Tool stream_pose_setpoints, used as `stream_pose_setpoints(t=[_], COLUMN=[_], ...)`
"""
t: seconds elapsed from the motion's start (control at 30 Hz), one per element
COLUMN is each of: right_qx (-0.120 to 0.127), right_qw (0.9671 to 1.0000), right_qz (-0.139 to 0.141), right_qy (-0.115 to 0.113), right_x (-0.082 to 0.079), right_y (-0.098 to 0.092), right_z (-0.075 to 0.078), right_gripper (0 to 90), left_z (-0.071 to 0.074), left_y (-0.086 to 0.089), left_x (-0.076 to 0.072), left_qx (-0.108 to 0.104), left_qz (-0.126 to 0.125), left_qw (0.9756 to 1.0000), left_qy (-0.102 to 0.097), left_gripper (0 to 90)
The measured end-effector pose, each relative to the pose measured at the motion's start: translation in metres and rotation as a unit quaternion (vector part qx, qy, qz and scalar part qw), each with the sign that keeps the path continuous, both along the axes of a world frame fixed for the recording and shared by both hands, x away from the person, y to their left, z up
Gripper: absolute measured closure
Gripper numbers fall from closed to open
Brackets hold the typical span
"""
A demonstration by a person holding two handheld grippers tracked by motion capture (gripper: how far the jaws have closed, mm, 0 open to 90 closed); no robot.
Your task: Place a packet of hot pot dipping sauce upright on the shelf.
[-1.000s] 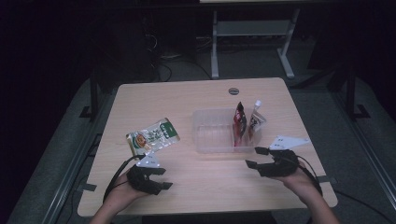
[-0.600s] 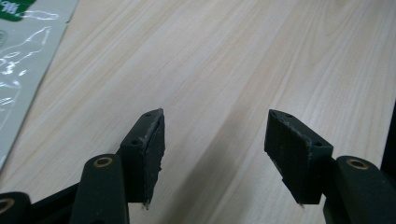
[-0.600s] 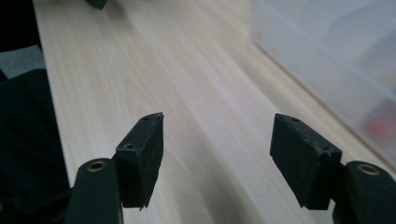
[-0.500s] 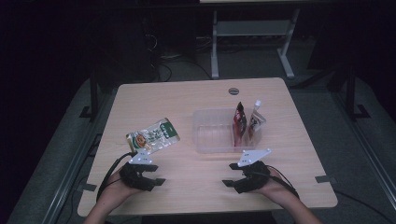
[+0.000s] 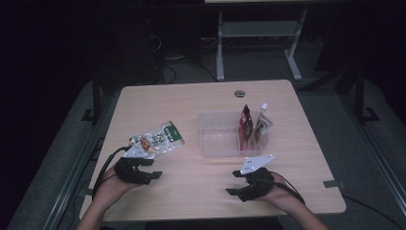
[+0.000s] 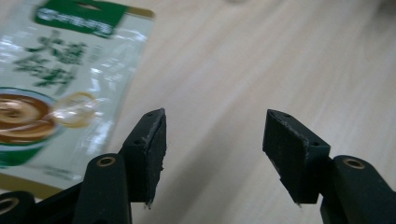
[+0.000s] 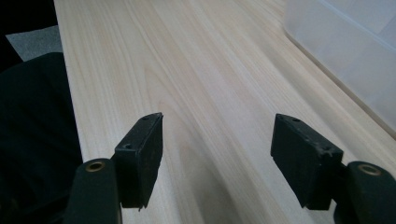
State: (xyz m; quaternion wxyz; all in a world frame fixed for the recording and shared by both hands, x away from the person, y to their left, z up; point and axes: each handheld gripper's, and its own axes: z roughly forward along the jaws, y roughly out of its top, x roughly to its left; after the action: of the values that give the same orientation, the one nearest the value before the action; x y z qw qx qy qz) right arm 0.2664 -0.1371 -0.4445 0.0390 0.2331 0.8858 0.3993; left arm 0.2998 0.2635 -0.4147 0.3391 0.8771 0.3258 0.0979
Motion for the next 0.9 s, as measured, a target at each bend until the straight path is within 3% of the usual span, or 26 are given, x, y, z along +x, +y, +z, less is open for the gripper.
stream_pose_setpoints(t=[0.1, 0.33, 0.47, 0.57, 0.8, 0.9], right_qx=[0.001, -0.001, -0.003, -0.003, -0.004, -0.005], right_qw=[1.0, 1.0, 1.0, 0.9999, 1.0, 1.0], right_qz=[-0.005, -0.003, -0.002, -0.006, -0.002, -0.001], right_qy=[0.001, 0.004, 0.006, 0.008, 0.008, 0.008], right_x=[0.0, 0.001, 0.001, 0.002, 0.003, 0.003], right_y=[-0.001, 0.0, 0.0, -0.001, -0.001, -0.001], right_z=[0.001, 0.0, -0.001, -0.001, -0.001, -0.002], right_gripper=[33.6, 33.6, 33.5, 33.6, 33.6, 33.6], left_z=[0.004, 0.01, 0.007, 0.007, 0.007, 0.005], left_y=[0.003, 0.009, 0.008, 0.009, 0.017, 0.021], left_x=[0.009, 0.039, 0.057, 0.071, 0.104, 0.115], left_qx=[-0.008, -0.016, -0.022, -0.012, -0.012, -0.001], left_qz=[0.023, 0.074, 0.089, 0.093, 0.114, 0.122], left_qw=[0.9997, 0.997, 0.9957, 0.9955, 0.9932, 0.9923], left_qy=[0.001, -0.015, -0.015, -0.014, -0.021, -0.024], left_gripper=[44.3, 65.1, 77.7, 88.2, 89.6, 81.6])
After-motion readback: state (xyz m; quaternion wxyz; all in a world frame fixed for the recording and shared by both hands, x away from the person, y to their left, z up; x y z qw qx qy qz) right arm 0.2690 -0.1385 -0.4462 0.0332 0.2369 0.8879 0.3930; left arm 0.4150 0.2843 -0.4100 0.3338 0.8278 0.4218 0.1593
